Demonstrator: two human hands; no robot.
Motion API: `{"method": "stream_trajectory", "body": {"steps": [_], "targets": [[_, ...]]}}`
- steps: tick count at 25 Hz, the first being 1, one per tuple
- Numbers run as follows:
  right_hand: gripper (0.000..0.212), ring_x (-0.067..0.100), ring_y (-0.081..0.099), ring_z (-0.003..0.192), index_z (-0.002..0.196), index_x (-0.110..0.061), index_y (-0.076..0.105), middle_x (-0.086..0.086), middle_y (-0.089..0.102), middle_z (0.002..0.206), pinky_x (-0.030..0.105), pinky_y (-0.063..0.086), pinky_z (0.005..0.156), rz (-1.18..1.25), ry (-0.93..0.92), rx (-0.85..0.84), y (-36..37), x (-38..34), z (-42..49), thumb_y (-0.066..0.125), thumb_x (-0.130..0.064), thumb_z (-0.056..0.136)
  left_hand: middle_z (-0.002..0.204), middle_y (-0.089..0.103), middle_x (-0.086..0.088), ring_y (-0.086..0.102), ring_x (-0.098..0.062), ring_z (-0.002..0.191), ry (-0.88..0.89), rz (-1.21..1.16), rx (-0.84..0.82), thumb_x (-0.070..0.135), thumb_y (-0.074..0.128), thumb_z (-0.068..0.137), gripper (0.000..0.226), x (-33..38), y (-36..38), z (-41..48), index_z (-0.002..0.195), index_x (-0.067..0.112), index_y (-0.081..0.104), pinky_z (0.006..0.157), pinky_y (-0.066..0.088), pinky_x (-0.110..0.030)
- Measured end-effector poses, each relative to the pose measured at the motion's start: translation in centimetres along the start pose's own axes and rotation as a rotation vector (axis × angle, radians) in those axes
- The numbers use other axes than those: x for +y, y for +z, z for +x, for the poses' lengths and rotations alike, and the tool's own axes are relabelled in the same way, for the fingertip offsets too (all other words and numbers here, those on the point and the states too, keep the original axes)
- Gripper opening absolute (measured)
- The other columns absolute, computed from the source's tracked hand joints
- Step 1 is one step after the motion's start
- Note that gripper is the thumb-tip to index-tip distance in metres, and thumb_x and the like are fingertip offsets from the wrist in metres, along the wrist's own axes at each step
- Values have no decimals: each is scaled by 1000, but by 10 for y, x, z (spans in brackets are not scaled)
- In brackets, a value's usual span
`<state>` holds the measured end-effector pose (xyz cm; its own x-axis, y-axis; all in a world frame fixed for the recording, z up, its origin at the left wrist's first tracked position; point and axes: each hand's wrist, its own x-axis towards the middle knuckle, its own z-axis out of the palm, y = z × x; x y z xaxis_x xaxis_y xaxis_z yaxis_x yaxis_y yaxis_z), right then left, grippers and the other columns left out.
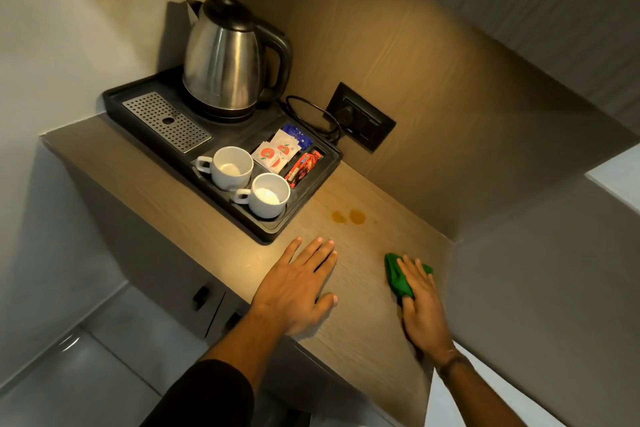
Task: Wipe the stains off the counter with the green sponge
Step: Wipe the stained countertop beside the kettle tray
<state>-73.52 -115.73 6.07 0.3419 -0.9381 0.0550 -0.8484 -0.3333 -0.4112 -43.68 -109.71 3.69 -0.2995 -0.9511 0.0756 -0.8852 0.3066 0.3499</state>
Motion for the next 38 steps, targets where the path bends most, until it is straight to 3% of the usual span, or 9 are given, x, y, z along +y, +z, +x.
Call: {"method": "stream_trajectory", "body": {"steps": [4,10,15,20,22,26,29,32,38], "targets": [[67,31,18,154,151,-10,38,11,35,161,53,7,125,43,287,97,-3,-37,103,46,10,88,175,-4,0,-12,-18,159,-9,-3,-9,65,24,103,78,3,-1,-1,164,21,4,129,-7,-50],[74,16,11,156,154,-35,32,-6,27,165,45,2,126,18,-127,-101,8,-17,32,41,-6,87,176,-1,-2,-9,-19,159,-14,-5,-5,63,25,103,78,3,-1,-2,164,19,6,129,1,-53],[67,35,17,153,150,-11,41,10,33,161,56,7,125,62,124,10,3,-48,119,46,13,88,176,-1,-2,-9,-19,159,-16,-17,-2,63,28,103,77,5,-1,-2,164,20,7,129,2,-54],[74,19,9,156,155,-32,31,-3,27,166,46,2,126,0,-212,-145,26,-46,81,43,-4,87,176,1,-3,-7,-19,159,-25,-19,11,63,27,102,78,3,2,0,164,19,8,129,4,-55],[76,20,13,156,154,-34,33,-5,28,165,47,4,126,10,-203,-103,12,-21,68,42,-6,84,175,0,-2,-7,-19,159,-22,-18,10,63,28,103,78,2,2,0,163,19,8,129,4,-55],[70,34,16,154,151,-14,39,10,32,162,56,6,125,33,-6,-50,14,-62,151,46,13,87,176,2,-2,-7,-19,159,-26,-23,8,63,29,103,77,3,2,0,163,20,9,129,4,-55],[68,27,11,156,154,-19,35,5,29,165,49,0,126,40,-183,-163,32,-84,146,46,4,91,175,5,-3,-5,-19,159,-23,-38,14,63,30,103,77,2,2,-1,163,19,12,129,5,-55],[73,17,9,156,155,-31,30,-6,29,165,47,1,125,-11,-349,-240,21,-38,86,40,-7,87,175,4,-4,-5,-20,159,-26,-22,19,63,29,103,77,1,2,0,163,18,10,129,5,-55],[71,33,16,154,151,-16,38,9,32,162,57,5,125,35,-99,-139,17,-80,168,47,14,88,176,6,-3,-3,-19,159,-20,-19,18,62,30,103,76,2,0,0,163,18,13,129,6,-54]]}}
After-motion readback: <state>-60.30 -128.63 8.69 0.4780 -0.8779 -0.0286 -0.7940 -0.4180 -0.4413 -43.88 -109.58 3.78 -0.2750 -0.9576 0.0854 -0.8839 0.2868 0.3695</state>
